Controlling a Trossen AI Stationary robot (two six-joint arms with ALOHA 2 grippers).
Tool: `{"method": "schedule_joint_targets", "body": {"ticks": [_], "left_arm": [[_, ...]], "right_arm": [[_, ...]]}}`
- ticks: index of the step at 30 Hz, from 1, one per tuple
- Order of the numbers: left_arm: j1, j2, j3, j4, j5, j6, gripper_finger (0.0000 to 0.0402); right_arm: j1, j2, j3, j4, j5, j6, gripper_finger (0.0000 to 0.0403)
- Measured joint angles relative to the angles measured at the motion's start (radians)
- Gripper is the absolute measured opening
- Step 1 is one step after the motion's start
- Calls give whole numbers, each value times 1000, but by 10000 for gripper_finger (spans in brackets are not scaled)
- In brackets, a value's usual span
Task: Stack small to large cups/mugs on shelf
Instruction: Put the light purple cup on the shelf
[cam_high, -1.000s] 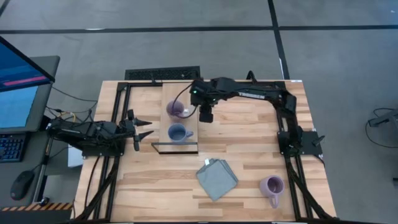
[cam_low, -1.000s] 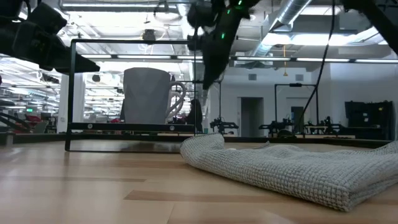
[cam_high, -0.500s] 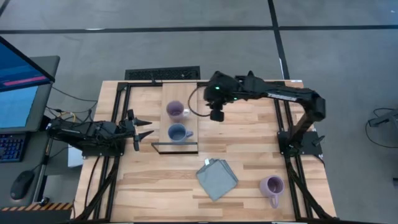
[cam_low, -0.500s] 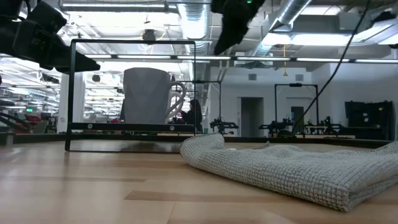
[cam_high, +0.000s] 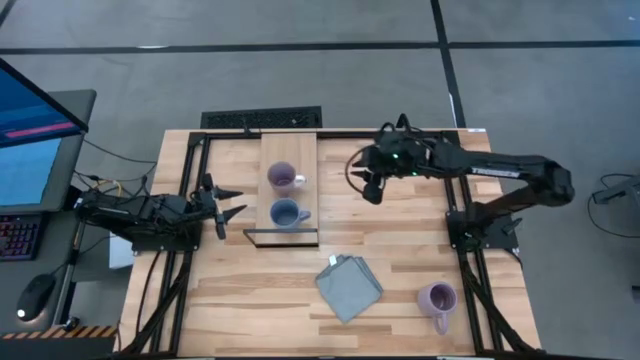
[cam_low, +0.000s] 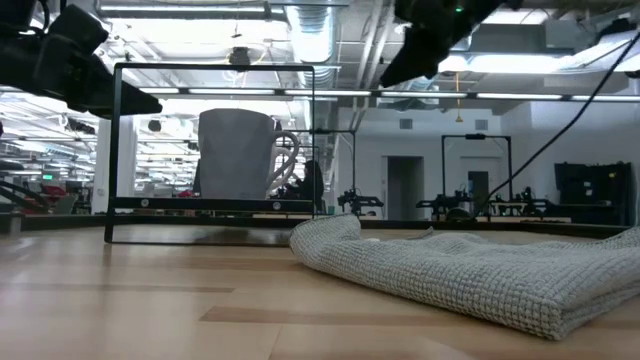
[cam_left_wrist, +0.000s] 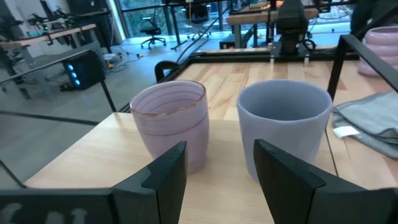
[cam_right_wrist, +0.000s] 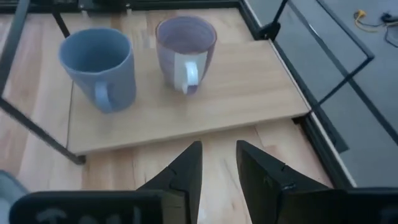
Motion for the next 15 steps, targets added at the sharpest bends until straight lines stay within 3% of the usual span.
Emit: {"method": "schedule_joint_targets", "body": {"ticks": [7, 15], "left_arm": [[0, 0, 0, 0, -22, -2, 177], [0, 0, 0, 0, -24, 1, 177]], "right_arm": [[56, -109, -116, 48, 3, 44, 120], [123, -216, -205, 25, 125, 112, 120]]}}
